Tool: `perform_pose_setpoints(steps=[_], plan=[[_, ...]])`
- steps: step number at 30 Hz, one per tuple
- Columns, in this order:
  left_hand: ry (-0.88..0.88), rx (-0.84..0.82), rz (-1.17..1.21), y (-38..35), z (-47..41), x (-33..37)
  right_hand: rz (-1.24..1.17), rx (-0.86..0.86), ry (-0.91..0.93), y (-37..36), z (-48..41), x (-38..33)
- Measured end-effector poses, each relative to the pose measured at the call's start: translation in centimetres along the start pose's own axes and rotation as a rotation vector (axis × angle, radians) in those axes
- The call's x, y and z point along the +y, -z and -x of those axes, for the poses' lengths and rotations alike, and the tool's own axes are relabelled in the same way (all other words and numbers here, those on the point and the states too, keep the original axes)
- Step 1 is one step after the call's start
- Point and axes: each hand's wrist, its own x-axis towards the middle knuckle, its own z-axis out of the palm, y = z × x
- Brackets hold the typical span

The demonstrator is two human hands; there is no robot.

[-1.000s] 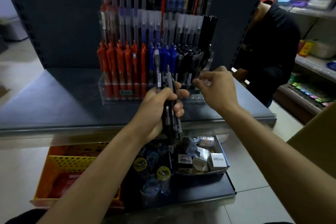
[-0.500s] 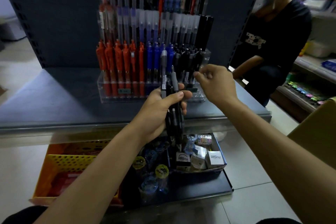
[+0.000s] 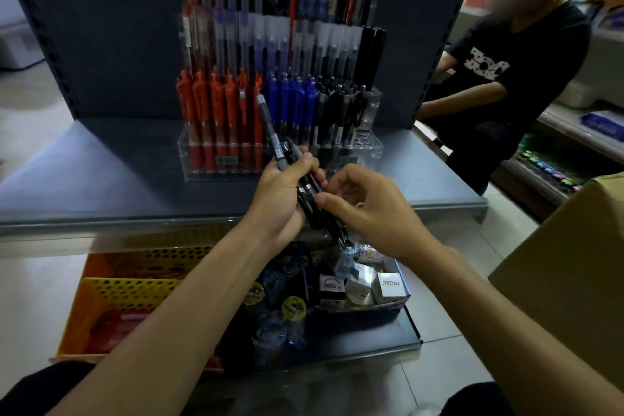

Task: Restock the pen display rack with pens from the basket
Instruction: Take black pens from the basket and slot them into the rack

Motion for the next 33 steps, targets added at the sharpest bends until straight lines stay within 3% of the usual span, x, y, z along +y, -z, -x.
perform_pose_setpoints(steps=[9,19,23,27,33], plan=[[-0.01,-0.005,-0.028,-0.4,0.4,0.0,0.188,-0.053,-0.061,1.9,-0.3,-0.5],[-0.06,0.055,-0.273,-0.5,0.0,-0.3,-0.682,0.08,-0.324,4.7,-0.4,-0.3],[-0.021,0.04,-0.273,-1.2,-0.3,-0.7,-0.856,0.155,-0.309,5.6,-0.9,0.3],[-0.031,-0.006,-0.298,-1.7,-0.7,-1.2,-0.785,0.308,-0.214,6.5,-2.3,0.7],[-0.056,-0.026,-0.287,-2.3,-1.4,-1.3,-0.47,0.582,-0.107,8.5,-6.1,1.4]])
